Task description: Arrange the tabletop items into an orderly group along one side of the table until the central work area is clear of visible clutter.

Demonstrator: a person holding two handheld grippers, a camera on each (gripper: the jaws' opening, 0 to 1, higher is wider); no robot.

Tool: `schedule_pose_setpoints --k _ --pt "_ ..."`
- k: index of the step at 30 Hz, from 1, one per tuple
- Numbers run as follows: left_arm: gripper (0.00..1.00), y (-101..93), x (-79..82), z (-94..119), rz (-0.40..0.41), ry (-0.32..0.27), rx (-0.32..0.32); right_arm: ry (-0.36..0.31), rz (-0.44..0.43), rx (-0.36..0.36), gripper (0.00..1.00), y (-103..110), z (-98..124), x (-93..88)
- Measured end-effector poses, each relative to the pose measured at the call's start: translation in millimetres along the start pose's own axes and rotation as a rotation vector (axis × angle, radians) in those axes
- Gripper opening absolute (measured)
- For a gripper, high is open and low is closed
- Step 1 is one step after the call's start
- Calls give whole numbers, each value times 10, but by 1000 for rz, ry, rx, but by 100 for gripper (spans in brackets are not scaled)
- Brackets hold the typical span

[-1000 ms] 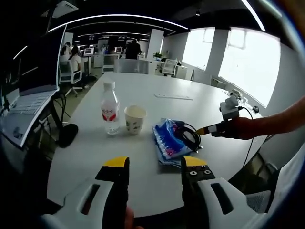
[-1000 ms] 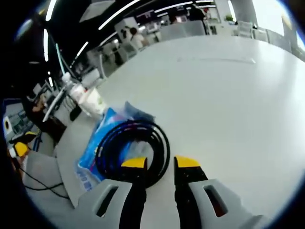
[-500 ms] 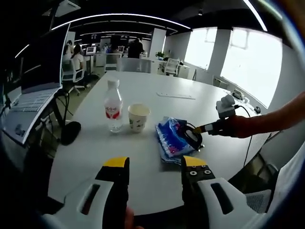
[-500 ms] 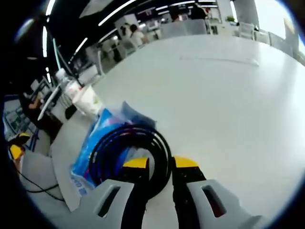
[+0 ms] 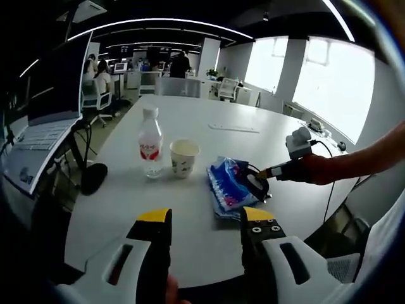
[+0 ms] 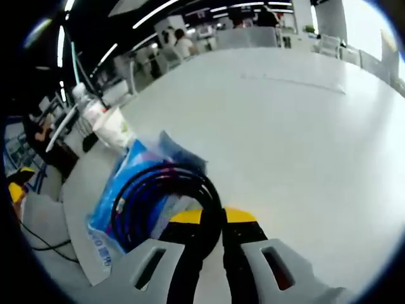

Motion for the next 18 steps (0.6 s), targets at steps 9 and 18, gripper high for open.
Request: schedule_pose_setpoints --k 9,18 --pt "42 3 7 -5 6 -13 0 -15 -10 9 5 17 55 34" --pt "42 7 -9 -8 15 -18 -8 -26 -22 10 4 21 79 55"
Point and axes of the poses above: the point that each gripper's makers call its tool centre point, and the gripper's own axes: z roughly backward along the fingers, y roughly to its left, x roughly out of its top, the point moved 6 cm from there along z, roughly backward along the fingers, and after that the axes turned 6 degrees about -x, right-handed, at the moved point
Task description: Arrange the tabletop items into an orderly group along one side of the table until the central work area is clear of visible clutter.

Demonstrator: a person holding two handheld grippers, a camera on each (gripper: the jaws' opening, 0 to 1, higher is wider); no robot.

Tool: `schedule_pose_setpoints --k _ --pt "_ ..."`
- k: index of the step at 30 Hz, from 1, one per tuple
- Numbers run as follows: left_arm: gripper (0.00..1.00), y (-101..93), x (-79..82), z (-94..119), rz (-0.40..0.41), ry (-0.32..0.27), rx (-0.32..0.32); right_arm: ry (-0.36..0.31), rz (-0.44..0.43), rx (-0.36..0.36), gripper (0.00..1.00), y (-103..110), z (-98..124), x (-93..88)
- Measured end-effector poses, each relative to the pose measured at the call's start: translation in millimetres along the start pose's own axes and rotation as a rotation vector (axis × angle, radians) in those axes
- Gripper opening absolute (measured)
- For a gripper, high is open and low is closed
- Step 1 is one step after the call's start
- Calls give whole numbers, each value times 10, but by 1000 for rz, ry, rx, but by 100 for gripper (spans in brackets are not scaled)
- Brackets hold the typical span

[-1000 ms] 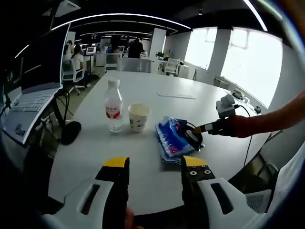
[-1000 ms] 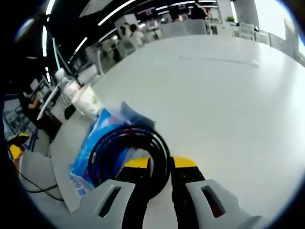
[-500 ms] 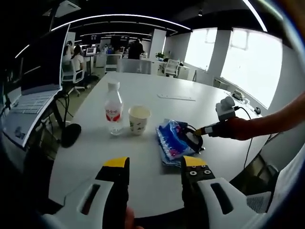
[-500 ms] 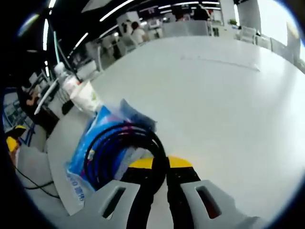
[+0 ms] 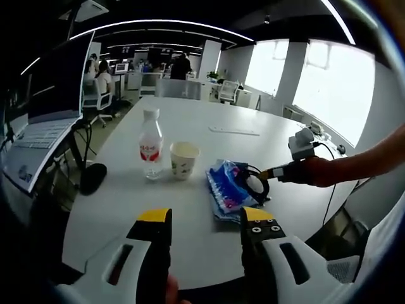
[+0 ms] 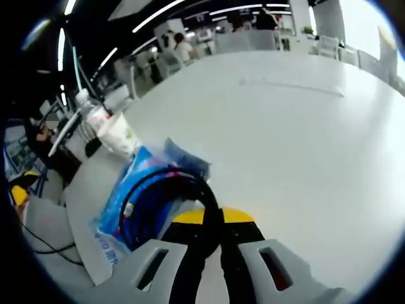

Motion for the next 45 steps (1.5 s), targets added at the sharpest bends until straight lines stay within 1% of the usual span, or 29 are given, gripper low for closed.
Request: schedule_pose_setpoints --k 11,15,19,24,31,37,45 --pt "42 27 34 -6 2 -10 -4 -43 -9 11 3 38 131 61" --pt "42 24 34 -23 3 -11 -9 -58 10 18 3 86 220 82" --pt "42 26 35 -45 7 -15 -14 -75 30 23 2 92 258 127" --pt "42 25 47 -58 0 -14 -22 -89 21 43 2 155 335 168" --pt "42 83 114 -82 -2 -22 -22 -109 29 55 1 224 413 194" --pt "42 63 162 -104 -13 -25 -33 -126 38 60 1 268 511 216" --pt "42 26 135 -137 -17 -12 -53 -166 28 50 1 268 692 244"
Point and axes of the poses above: the point that each gripper's makers call its tool centre point, and the gripper's own axes: z roughly backward along the fingers, y roughly to its left, x roughly out of its top, the point moved 6 cm from there along z, roughly backward along the fingers, and after that the axes turned 6 degrees about -x, right-handed, at the moved point
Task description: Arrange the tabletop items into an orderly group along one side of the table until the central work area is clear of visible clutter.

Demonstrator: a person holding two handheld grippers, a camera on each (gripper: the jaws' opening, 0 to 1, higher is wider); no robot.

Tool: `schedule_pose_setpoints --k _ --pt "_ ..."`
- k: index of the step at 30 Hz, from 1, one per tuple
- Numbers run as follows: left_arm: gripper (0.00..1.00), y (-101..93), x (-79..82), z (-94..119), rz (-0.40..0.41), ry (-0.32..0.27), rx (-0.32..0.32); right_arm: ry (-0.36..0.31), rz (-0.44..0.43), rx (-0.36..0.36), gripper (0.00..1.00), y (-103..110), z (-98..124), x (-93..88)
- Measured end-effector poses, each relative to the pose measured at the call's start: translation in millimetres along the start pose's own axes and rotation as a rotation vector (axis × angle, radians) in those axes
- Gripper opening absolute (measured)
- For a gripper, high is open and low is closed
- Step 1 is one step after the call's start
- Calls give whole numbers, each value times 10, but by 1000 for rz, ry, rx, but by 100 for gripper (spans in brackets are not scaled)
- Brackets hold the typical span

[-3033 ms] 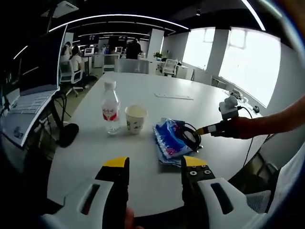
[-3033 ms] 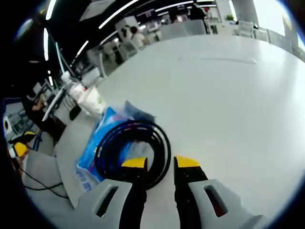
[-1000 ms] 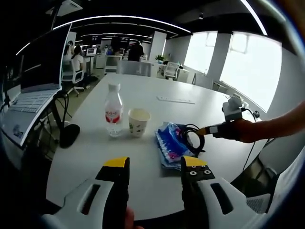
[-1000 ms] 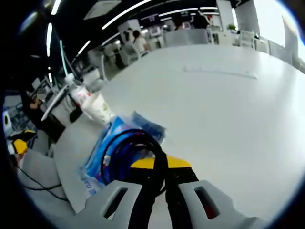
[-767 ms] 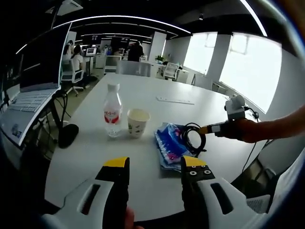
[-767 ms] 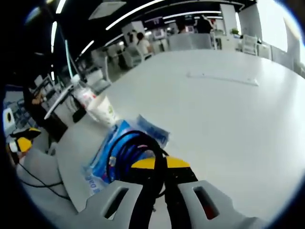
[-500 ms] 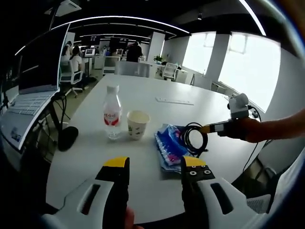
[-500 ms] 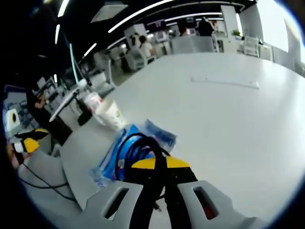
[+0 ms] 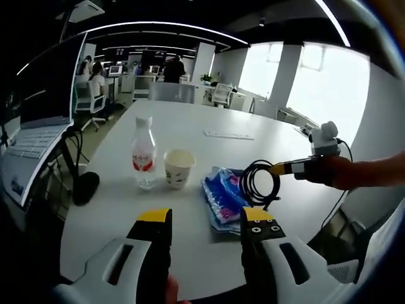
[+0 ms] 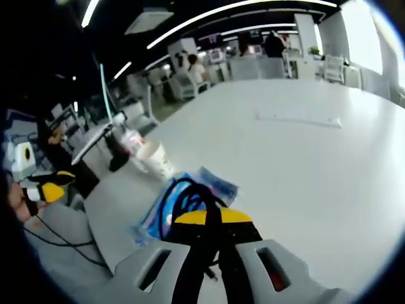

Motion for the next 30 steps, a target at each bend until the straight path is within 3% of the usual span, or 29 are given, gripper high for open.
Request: schedule_pose_setpoints --k 12,30 --pt "42 -14 -15 -20 -7 6 -17 -38 -17 -31 1 -82 231 0" --pt "42 -71 -40 -61 -9 19 -28 -56 -103 -120 2 -490 509 -135"
Point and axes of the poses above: the point that each gripper's makers call its tool centre point, and the gripper's own axes: z roughly backward along the fingers, y roughly to its left, x roughly out of its top, the point moved 6 cm from there along z, roughly backward along the fingers, and after that the axes turned 6 degrees about -x, right-handed, at the moved point
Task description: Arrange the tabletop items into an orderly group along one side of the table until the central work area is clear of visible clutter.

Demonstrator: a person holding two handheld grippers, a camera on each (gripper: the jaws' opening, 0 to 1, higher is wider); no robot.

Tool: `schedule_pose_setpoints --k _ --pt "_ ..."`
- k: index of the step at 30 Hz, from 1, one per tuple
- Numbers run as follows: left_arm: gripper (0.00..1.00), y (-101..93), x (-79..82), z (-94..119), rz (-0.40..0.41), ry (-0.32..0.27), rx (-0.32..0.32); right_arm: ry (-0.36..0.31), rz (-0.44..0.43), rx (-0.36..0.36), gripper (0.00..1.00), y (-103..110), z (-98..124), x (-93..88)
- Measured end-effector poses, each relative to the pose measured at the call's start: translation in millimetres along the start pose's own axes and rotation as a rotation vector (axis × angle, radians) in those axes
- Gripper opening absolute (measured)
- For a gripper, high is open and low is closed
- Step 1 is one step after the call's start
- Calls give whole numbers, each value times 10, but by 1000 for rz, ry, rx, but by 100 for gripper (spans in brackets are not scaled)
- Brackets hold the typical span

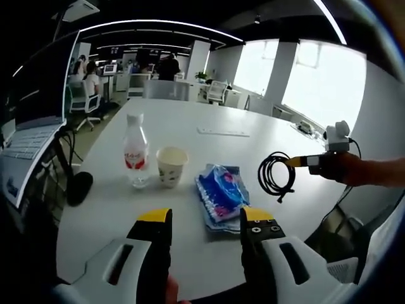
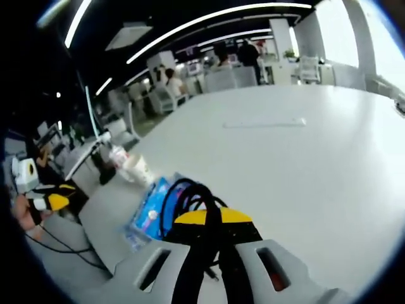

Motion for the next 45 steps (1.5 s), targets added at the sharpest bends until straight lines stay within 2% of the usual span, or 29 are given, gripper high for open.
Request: schedule_pose_setpoints --k 9,18,27,45 --pt "42 -32 6 -33 -4 6 -8 6 -47 -50 2 -214 120 -104" --pt "42 -27 21 -26 -13 15 -9 23 -86 -78 2 -326 169 -253" --pt "42 -54 9 -11 -20 20 -7 35 -111 -85 2 -336 167 -344" --pt "42 -58 34 -1 -20 17 7 58 -127 -74 2 -418 72 -377"
Point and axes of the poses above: the point that each gripper's makers call its tool centre point, and the gripper's own axes: z roughly backward along the fingers, y roughly to its left, x roughly out of its top, the point moved 6 cm from there along z, roughly backward along the fingers, and after that the axes turned 6 degrees about -x, right-handed, at the moved point
